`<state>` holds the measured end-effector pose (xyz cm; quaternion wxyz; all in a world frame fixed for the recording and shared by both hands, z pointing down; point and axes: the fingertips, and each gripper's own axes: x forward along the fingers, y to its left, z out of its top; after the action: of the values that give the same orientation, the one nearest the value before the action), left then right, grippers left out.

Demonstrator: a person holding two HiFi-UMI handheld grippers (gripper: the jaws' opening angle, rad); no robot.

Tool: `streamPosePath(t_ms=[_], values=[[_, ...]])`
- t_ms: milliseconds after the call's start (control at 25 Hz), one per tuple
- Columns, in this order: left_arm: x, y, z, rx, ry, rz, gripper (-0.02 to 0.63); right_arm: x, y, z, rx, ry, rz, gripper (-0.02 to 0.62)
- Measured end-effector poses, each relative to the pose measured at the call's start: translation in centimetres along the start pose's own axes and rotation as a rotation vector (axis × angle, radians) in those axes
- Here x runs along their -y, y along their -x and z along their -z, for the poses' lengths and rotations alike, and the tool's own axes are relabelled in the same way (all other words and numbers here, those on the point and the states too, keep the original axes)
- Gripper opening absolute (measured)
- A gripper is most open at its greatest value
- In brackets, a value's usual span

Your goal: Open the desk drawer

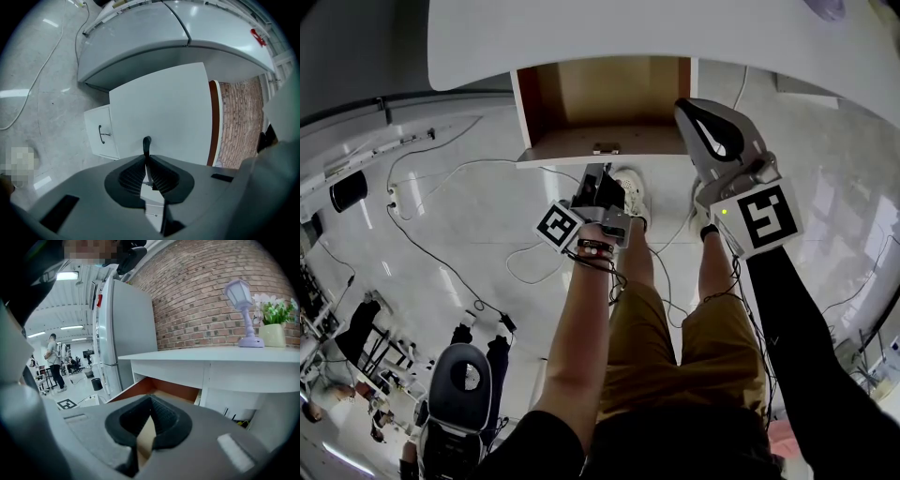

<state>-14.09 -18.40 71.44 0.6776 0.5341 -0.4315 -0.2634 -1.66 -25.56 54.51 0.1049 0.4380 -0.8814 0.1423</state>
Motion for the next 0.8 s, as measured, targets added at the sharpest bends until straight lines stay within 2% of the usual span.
streamPosePath(t_ms=[400,800], values=[[-2.6,2.4,1.0,-0.004,0.041,-0.074,0.032,-0.1,0.1,0.2,-0.008,0.015,-0.009,0.000],[-3.9,4.3,2.1,-0.027,0.072,-0.099,0.029,-0.3,0.0,0.5,-0.016,0.014,-0.013,0.002]])
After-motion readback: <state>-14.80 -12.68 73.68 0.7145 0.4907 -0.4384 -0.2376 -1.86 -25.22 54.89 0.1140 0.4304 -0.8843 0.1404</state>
